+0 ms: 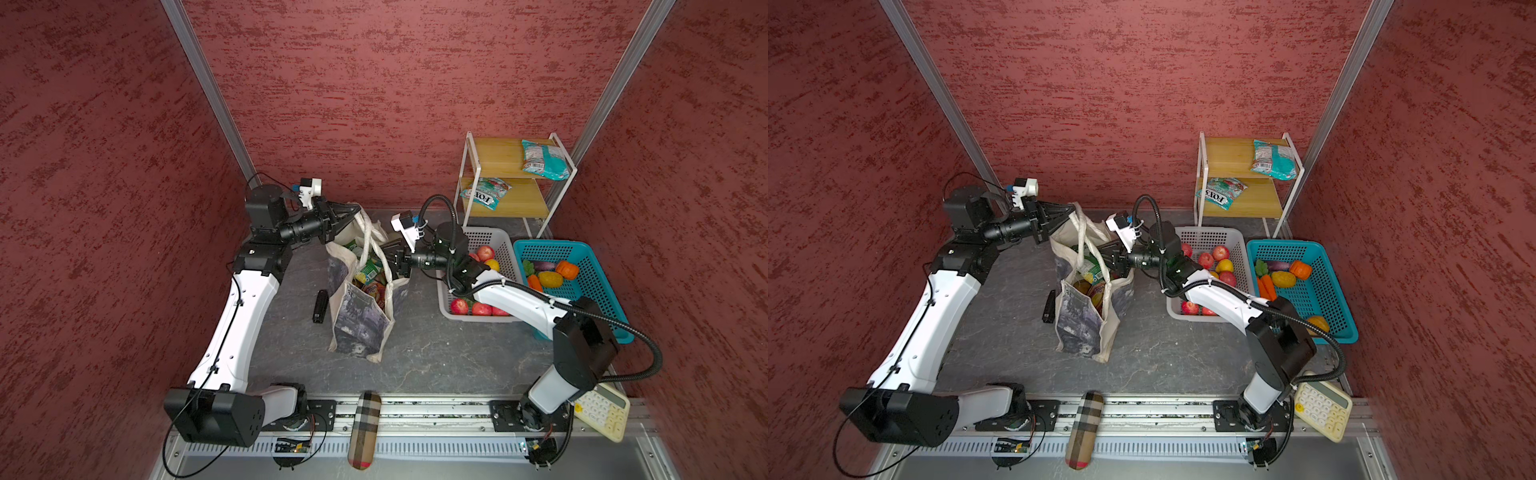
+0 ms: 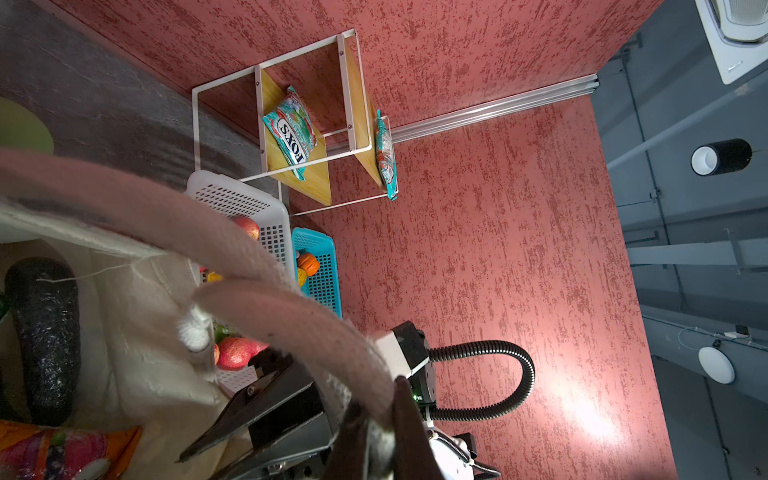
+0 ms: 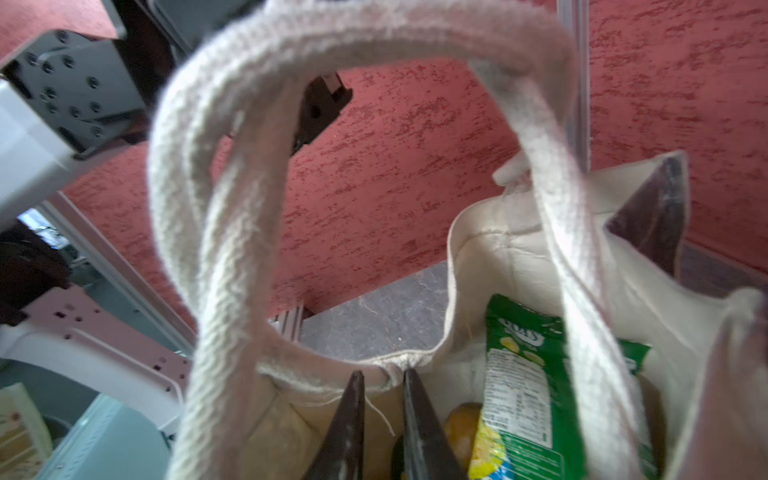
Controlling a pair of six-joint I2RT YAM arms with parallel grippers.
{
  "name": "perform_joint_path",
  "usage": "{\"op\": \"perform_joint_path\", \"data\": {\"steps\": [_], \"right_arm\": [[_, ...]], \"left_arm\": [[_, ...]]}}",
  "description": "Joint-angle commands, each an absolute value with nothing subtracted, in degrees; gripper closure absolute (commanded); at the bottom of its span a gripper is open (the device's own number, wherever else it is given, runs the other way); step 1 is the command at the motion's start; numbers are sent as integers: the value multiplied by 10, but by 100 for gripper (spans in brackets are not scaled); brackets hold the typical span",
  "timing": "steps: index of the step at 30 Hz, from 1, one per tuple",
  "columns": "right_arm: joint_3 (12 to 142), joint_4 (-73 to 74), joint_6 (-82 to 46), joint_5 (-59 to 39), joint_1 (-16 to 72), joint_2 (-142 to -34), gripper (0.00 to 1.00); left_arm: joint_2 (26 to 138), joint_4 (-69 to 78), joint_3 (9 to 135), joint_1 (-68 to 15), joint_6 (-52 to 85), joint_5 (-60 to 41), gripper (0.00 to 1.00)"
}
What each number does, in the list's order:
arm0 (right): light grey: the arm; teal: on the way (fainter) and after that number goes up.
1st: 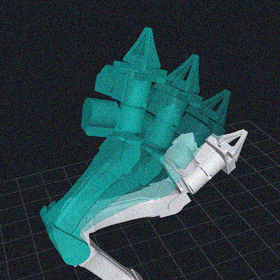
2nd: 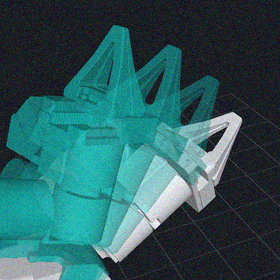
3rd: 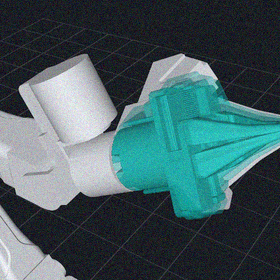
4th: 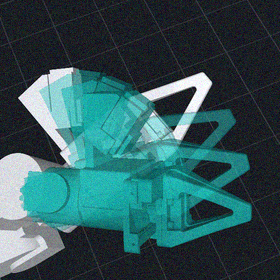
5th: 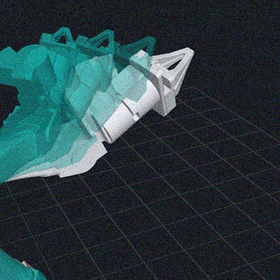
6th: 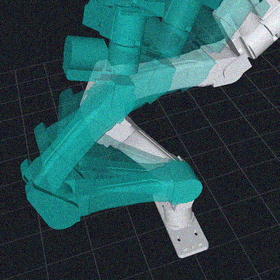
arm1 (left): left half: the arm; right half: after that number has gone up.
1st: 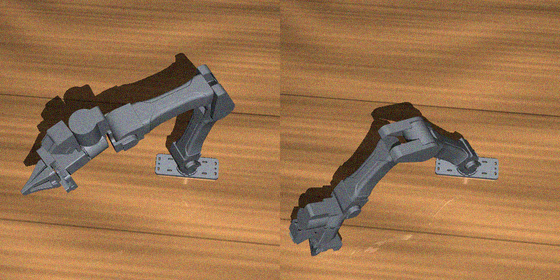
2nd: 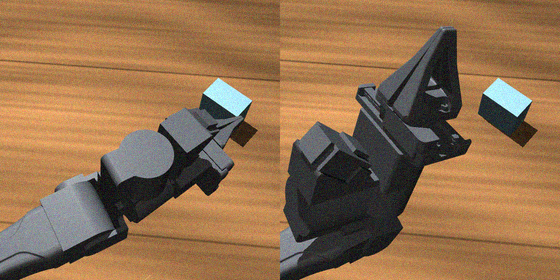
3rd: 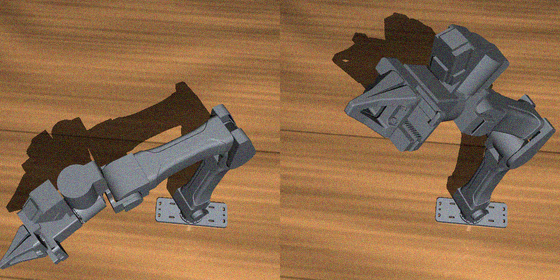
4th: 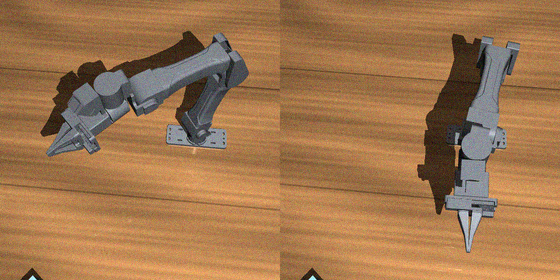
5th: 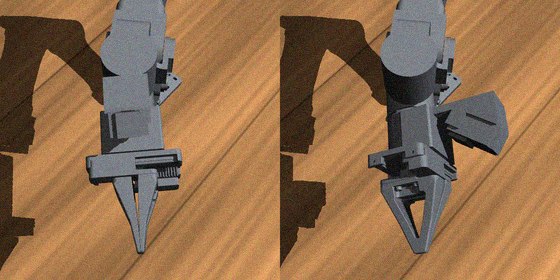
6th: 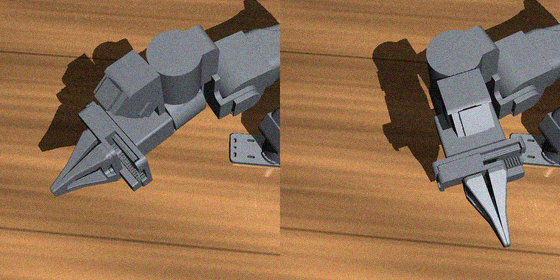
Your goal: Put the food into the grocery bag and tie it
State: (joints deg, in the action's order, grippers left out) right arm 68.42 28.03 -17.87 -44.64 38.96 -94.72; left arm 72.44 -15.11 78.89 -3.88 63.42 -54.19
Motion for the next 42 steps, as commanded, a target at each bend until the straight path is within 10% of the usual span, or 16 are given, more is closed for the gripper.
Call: {"op": "perform_joint_path", "data": {"steps": [1,15,42], "right_arm": [[672,439,-247,-502,393,-956,77],[687,742,-397,-498,418,-1042,46],[773,855,-494,-353,440,-1122,29]], "left_arm": [[728,-112,805,-44,635,-549,98],[716,-112,781,-45,632,-537,99],[620,-128,631,-62,548,-451,100]]}}
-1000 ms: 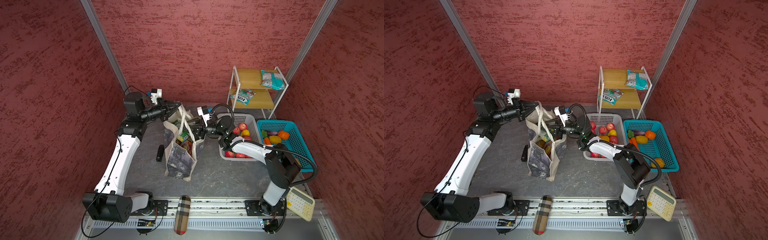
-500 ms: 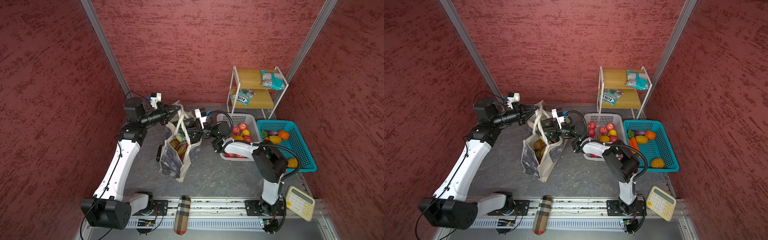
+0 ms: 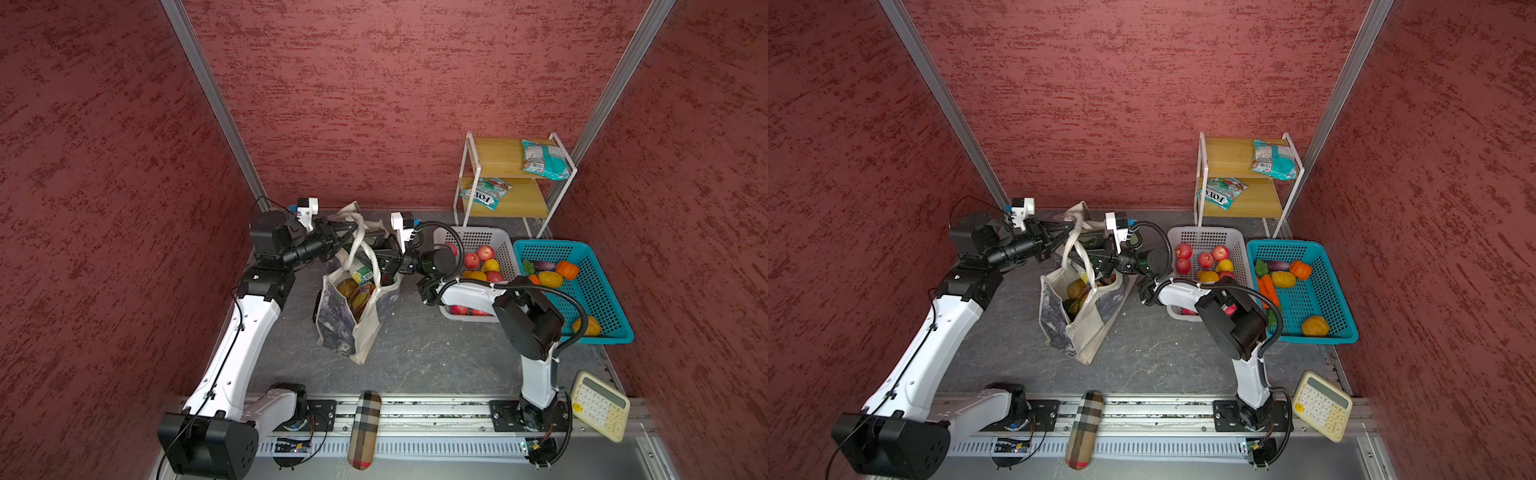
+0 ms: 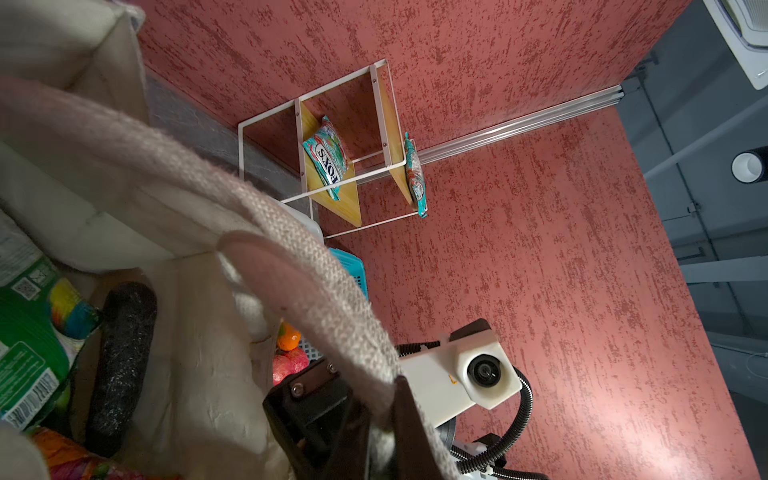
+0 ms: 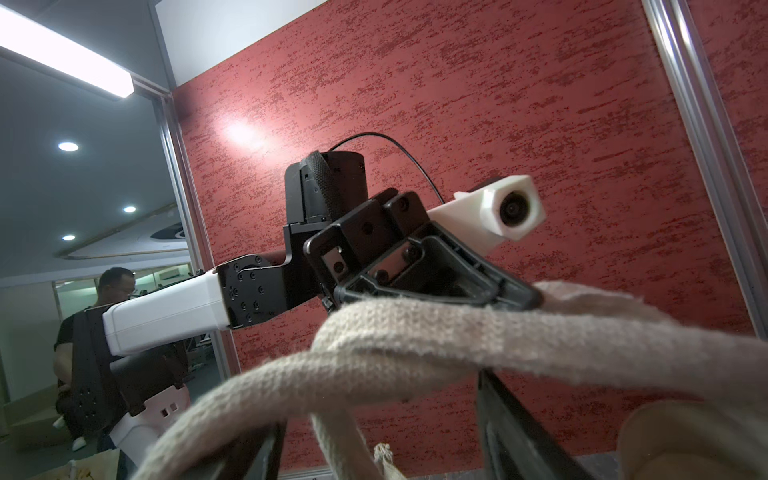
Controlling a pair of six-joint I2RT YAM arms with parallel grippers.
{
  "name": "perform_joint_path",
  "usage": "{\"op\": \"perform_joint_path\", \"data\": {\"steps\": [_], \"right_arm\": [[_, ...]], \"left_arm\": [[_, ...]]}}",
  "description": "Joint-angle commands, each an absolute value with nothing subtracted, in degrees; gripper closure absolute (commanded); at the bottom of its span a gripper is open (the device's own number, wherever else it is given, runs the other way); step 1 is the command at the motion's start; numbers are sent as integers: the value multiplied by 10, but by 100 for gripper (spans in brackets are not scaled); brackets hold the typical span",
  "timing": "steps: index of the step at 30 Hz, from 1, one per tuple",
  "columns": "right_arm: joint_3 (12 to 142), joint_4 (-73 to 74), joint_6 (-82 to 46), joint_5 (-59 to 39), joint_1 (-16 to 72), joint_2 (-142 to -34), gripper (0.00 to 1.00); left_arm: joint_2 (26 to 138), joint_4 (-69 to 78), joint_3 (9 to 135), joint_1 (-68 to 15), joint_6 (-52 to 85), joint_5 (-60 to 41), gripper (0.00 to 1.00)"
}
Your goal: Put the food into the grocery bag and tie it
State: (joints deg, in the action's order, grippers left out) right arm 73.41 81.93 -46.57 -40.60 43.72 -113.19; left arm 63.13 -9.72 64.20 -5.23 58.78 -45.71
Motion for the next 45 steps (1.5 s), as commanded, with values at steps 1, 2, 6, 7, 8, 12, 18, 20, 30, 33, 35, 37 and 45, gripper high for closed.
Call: {"op": "perform_joint_path", "data": {"steps": [1,2,6,7,8,12,18,20,30,33,35,37,45], "right_arm": [[775,850,-496,-349,440,-1121,29],[777,845,-499,-347,441,-1121,29],[781,824,-506,-339,443,-1115,29],[781,818,-508,-338,444,-1113,29],[781,809,-509,-336,444,-1108,29],[779,764,-500,-324,447,-1090,30],[783,675,-475,-293,453,-1055,34],[785,660,-474,-285,454,-1047,34],[794,608,-454,-239,456,-1029,45],[790,602,-448,-236,456,-1028,58],[786,598,-444,-240,456,-1027,63],[782,592,-442,-245,456,-1025,67],[760,532,-416,-288,458,-1015,62]], "left_arm": [[619,-131,631,-64,542,-449,100],[617,-135,631,-66,534,-445,100],[612,-153,632,-73,505,-428,100],[610,-158,633,-73,499,-423,100],[608,-162,633,-74,492,-417,100],[603,-178,641,-78,468,-396,100],[600,-198,651,-90,442,-371,100],[601,-203,653,-92,436,-365,100],[603,-225,666,-104,411,-344,100],[601,-229,670,-105,407,-340,100],[601,-230,674,-104,405,-338,100],[603,-229,680,-103,404,-338,100],[625,-208,719,-100,417,-345,100]]}}
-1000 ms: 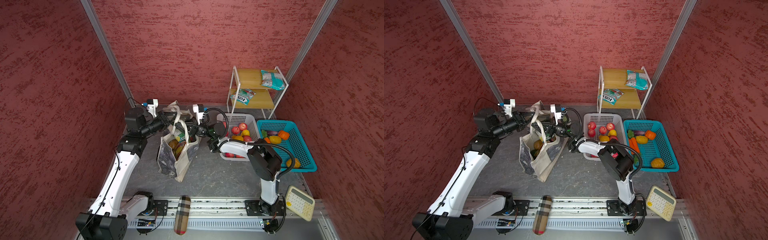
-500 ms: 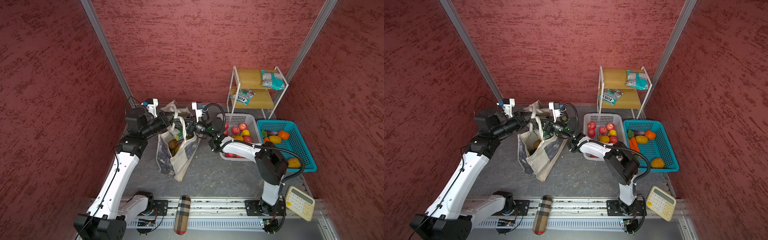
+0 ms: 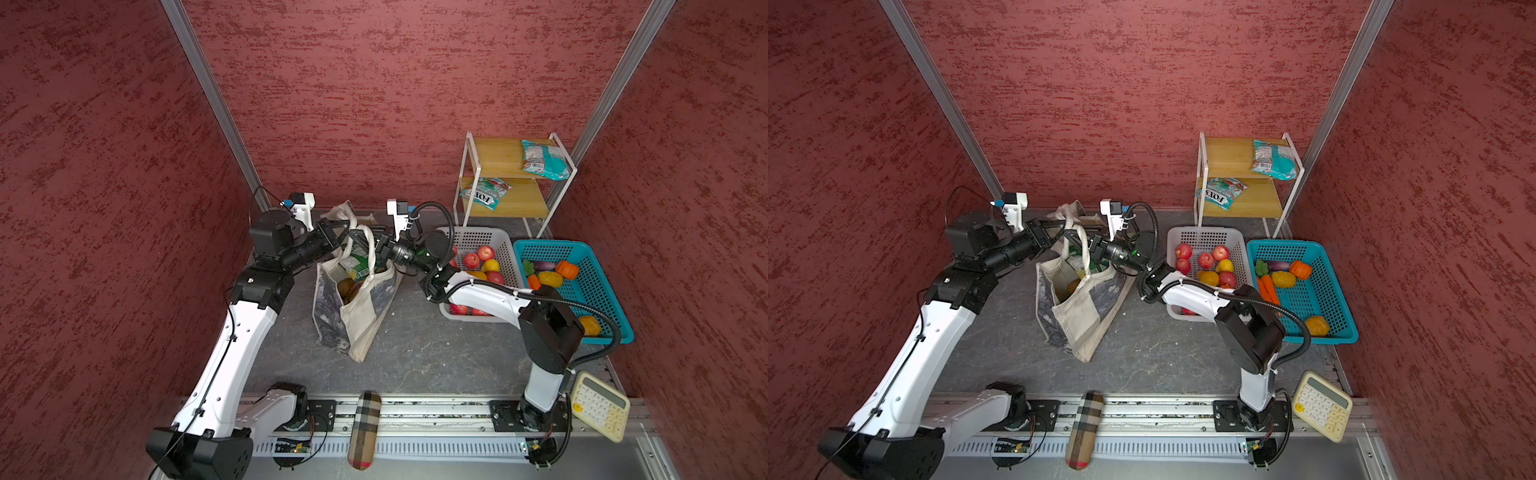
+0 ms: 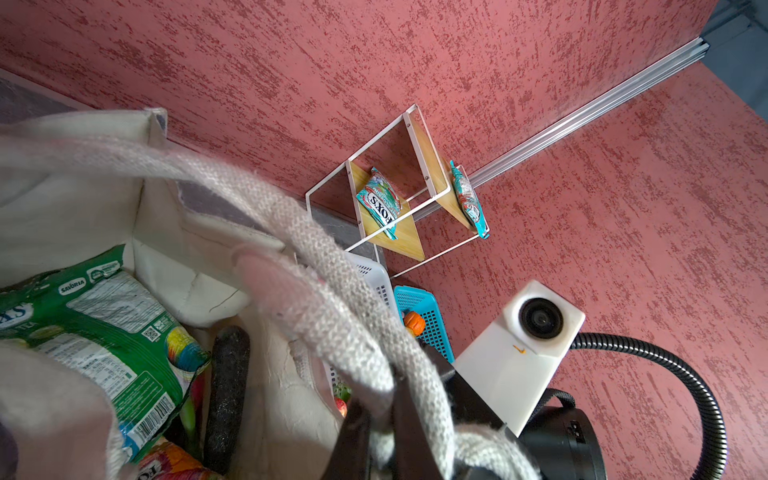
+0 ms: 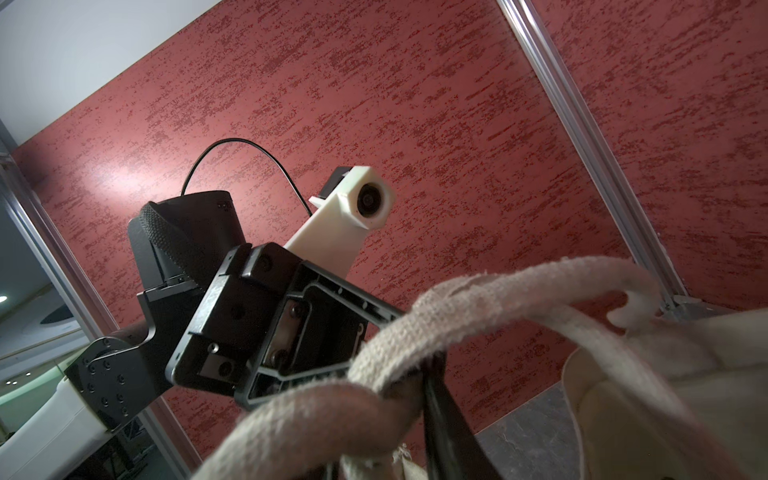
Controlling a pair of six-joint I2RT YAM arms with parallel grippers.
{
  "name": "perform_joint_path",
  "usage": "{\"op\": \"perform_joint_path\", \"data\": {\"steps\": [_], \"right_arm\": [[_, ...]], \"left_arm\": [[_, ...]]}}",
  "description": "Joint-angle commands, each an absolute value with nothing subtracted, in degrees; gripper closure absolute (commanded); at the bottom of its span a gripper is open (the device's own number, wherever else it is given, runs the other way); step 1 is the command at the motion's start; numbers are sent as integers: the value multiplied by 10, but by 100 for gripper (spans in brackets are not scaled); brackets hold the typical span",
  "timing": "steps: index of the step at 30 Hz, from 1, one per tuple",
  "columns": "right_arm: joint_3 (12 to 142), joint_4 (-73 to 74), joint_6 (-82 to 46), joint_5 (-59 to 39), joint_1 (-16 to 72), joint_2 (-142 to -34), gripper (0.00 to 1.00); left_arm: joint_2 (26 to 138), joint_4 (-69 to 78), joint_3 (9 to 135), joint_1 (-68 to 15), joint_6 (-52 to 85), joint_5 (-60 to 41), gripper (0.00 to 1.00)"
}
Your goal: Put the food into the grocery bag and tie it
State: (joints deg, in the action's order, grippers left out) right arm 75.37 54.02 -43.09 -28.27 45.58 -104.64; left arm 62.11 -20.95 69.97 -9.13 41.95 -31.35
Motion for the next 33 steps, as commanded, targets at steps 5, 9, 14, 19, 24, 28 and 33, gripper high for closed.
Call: {"op": "perform_joint_path", "data": {"steps": [5,9,14,19,24,28,33], "right_arm": [[753,499,-398,-300,460,-1012,53],[763,474,-388,-303,461,-1017,52],[771,482,-388,-294,461,-1023,56],[783,491,-393,-286,461,-1027,66],[783,466,-382,-284,461,-1023,84],[763,451,-375,-274,461,-1015,94],[731,412,-354,-264,461,-1002,100]], "left_arm": [[637,-183,733,-98,436,-357,100],[643,-164,738,-99,450,-365,100],[644,-158,734,-99,457,-372,100],[639,-156,721,-98,457,-373,100],[635,-156,722,-90,457,-376,100],[637,-156,732,-79,458,-382,100],[645,-149,751,-66,465,-396,100]]}}
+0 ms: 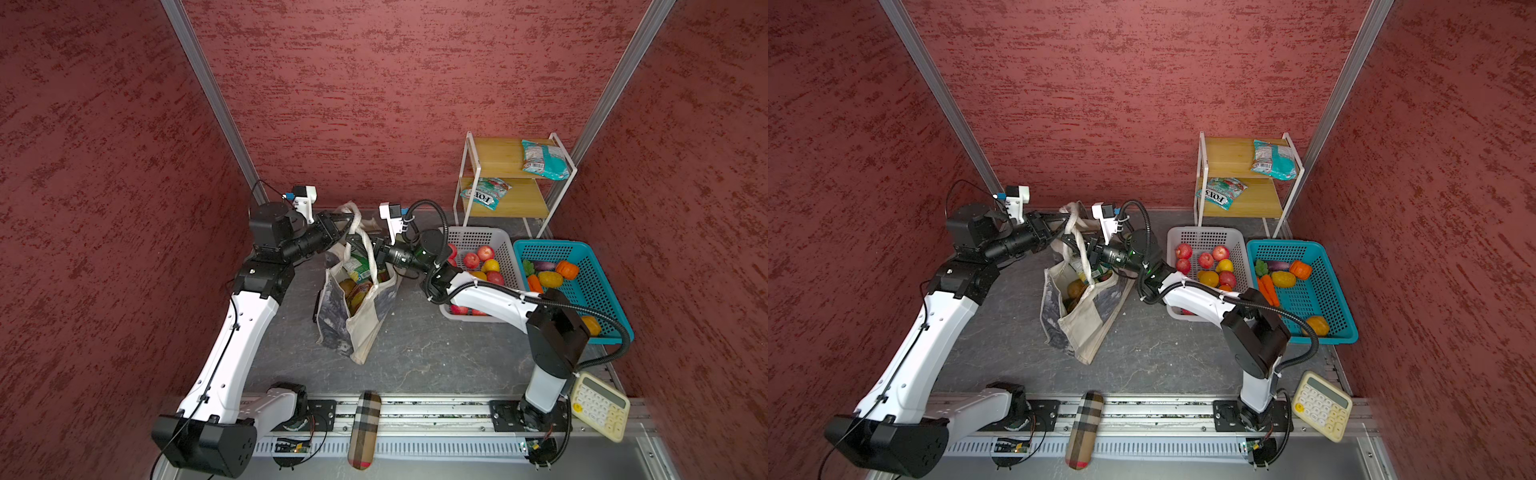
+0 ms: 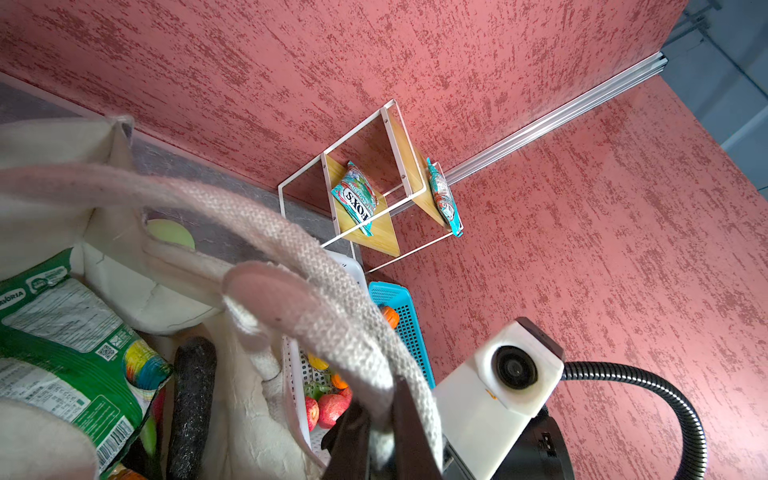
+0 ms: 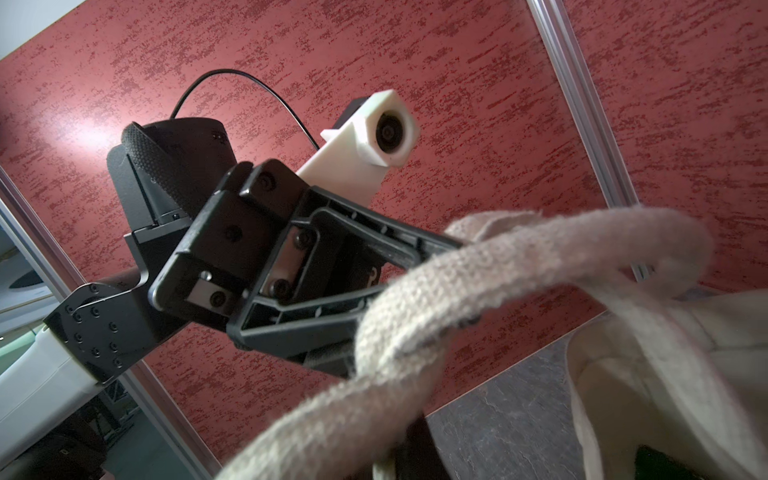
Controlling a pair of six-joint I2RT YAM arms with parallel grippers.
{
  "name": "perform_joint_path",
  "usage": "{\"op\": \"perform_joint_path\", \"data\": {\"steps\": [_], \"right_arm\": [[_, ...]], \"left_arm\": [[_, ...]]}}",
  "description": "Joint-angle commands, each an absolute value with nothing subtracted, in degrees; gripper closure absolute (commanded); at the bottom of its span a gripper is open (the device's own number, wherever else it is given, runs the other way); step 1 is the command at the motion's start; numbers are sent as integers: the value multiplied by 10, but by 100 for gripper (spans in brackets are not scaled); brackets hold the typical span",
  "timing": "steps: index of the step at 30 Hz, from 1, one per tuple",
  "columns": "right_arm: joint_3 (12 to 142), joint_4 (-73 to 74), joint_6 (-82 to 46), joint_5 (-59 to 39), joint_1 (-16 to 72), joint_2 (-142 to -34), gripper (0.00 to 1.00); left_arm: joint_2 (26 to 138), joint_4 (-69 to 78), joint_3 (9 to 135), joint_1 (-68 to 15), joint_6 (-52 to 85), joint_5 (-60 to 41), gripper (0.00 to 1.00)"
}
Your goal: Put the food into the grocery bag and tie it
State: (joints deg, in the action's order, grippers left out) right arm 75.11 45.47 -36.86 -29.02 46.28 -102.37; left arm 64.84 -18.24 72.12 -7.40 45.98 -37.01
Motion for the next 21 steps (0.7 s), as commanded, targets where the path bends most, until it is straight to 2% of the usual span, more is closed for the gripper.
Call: {"op": "perform_joint_path", "data": {"steps": [1,14,21], "right_arm": [[723,401,-346,-261,461,-997,100],[698,224,-250,-183,461,-951,100],[691,226,-239,-130,461,-929,100]], "left_arm": [[645,-149,755,-61,466,-399,100],[624,-126,728,4,493,-448,100],[603,-143,688,33,486,-475,100]]}}
